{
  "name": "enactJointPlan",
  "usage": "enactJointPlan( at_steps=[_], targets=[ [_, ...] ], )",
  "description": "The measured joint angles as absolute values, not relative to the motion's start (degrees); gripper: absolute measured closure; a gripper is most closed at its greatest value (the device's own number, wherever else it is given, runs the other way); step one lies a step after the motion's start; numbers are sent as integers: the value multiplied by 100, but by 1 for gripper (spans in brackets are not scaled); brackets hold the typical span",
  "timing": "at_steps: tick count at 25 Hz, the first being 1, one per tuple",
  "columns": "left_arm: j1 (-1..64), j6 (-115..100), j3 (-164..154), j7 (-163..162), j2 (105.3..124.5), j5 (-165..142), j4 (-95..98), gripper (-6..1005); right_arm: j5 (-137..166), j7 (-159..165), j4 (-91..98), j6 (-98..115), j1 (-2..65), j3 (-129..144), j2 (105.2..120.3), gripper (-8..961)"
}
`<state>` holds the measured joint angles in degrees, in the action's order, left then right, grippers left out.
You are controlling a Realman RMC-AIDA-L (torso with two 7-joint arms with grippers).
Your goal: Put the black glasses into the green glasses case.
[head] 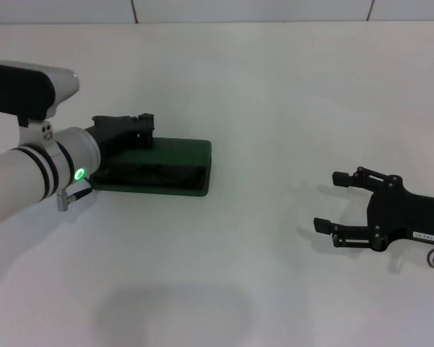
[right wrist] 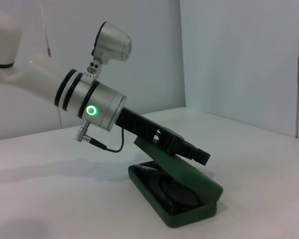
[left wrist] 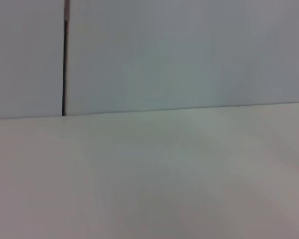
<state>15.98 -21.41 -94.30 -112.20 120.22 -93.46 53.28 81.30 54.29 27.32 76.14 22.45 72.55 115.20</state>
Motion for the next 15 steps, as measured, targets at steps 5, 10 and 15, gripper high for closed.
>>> enactJointPlan(
  at_steps=[5, 10, 15],
  targets=[
    [1587, -2135, -9431, -10940, 12023, -9204, 5271, 941, 8130, 5431, 2729, 7602, 2250, 7249, 11522, 63],
    [1556, -2135, -9441, -10667, 12033, -9112, 5257, 940, 8130, 5432, 2725, 7580, 2254, 7235, 11522, 64],
    [1542, -2141, -9497, -9981, 12034, -8354, 5131, 940, 8130, 5440, 2724, 7577, 2276, 7233, 11522, 64]
  ],
)
